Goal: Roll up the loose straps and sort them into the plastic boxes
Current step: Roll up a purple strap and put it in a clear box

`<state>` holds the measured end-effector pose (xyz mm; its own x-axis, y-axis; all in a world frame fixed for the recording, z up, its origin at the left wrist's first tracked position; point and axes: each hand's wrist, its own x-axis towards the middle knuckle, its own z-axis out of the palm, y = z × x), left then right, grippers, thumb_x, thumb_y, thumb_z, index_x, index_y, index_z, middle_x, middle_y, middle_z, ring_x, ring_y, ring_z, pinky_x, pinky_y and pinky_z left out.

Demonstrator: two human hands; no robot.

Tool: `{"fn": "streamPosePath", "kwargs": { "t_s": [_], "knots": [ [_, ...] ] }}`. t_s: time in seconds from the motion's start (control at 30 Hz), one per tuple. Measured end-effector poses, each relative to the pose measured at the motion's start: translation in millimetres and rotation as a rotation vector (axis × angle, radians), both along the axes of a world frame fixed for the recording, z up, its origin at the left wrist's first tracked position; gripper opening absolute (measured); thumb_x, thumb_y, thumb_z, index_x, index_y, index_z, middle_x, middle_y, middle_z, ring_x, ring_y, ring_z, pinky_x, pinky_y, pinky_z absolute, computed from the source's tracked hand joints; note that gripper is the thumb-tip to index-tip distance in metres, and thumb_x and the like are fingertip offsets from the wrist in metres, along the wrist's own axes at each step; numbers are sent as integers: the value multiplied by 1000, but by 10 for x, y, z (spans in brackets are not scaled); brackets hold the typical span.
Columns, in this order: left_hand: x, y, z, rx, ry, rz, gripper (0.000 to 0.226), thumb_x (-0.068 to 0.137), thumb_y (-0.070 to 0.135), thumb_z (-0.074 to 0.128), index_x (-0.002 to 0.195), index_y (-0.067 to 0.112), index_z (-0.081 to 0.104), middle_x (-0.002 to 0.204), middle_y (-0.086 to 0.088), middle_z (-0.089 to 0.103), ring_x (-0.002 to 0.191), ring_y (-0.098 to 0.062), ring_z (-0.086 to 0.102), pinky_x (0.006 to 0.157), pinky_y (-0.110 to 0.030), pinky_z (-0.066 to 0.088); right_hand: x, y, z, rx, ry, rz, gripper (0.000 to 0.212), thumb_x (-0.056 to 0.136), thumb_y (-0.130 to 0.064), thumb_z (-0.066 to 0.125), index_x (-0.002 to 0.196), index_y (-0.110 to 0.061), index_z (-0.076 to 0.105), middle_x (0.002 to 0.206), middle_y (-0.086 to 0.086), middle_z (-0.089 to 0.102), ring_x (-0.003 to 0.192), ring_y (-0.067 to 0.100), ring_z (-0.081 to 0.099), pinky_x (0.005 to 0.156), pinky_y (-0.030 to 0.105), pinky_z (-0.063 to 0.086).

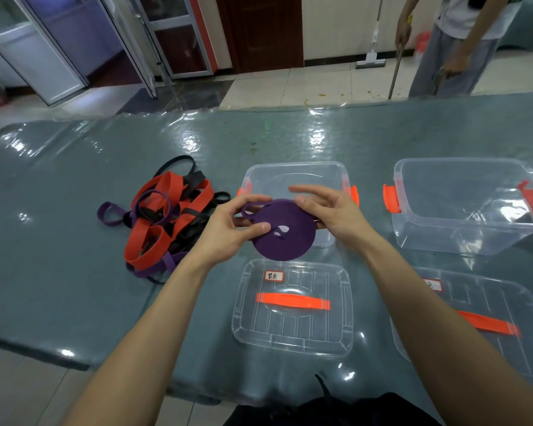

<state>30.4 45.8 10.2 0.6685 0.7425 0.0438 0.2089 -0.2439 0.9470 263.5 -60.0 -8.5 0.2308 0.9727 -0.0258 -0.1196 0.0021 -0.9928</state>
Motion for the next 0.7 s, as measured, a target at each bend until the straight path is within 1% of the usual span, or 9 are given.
{"fn": "streamPosePath", "kwargs": {
  "t_s": [0.07,0.13,0.2,0.27,0.37,0.47,0.53,0.6,0.7],
  "knots": [
    [2,9,27,20,31,-41,45,90,14,87,131,30,75,125,-6,76,113,-36,76,103,-61,60,1,34,8,-18,-54,-14,13,99,-31,77,110,-29,84,103,2,84,90,11,79,69,27,62],
    [-2,31,46,13,49,-58,45,92,12,86,132,29,75,124,-3,77,115,-34,76,103,-62,59,13,41,5,-38,-73,-10,12,98,-30,78,109,-27,84,101,2,84,87,10,78,65,25,61],
    [-1,60,68,10,65,-84,45,92,11,86,133,29,75,124,-3,77,115,-33,76,104,-62,59,42,30,12,-57,-101,40,23,94,-35,82,116,-28,80,100,3,83,86,13,79,67,26,61],
    [23,98,127,-2,85,-112,46,92,15,86,133,31,75,124,-4,78,114,-33,77,103,-60,60,78,24,27,-118,-147,120,42,85,-38,90,123,-30,75,100,4,83,91,20,81,76,35,66],
    [81,193,252,-10,110,-177,46,94,18,85,136,31,74,127,-5,77,114,-34,76,102,-58,61,107,55,59,-166,-166,199,43,79,-31,96,118,-21,79,101,7,84,95,27,82,86,43,66],
    [160,316,331,-46,94,-204,46,96,20,83,140,29,71,133,-14,72,117,-41,74,104,-61,59,113,95,110,-138,-84,137,38,80,-26,94,114,-16,81,100,10,83,92,27,82,73,32,65],
    [232,354,331,-57,49,-163,44,95,24,81,137,32,71,131,-15,71,108,-36,76,101,-59,61,115,121,107,-114,-42,74,35,80,-26,93,113,-18,82,100,11,83,91,27,82,69,29,64],
    [308,360,266,-59,-24,-58,41,93,25,81,132,35,71,128,-14,69,91,-30,72,94,-54,63,131,164,84,-107,5,22,32,82,-23,92,112,-19,83,101,11,83,91,29,82,69,32,65],
    [398,355,101,-38,-80,81,40,96,22,83,132,33,73,124,-8,71,84,-23,73,85,-45,64,137,256,18,-121,55,-10,33,84,-18,90,116,-14,81,103,12,83,93,31,82,71,35,67]
  ]
}}
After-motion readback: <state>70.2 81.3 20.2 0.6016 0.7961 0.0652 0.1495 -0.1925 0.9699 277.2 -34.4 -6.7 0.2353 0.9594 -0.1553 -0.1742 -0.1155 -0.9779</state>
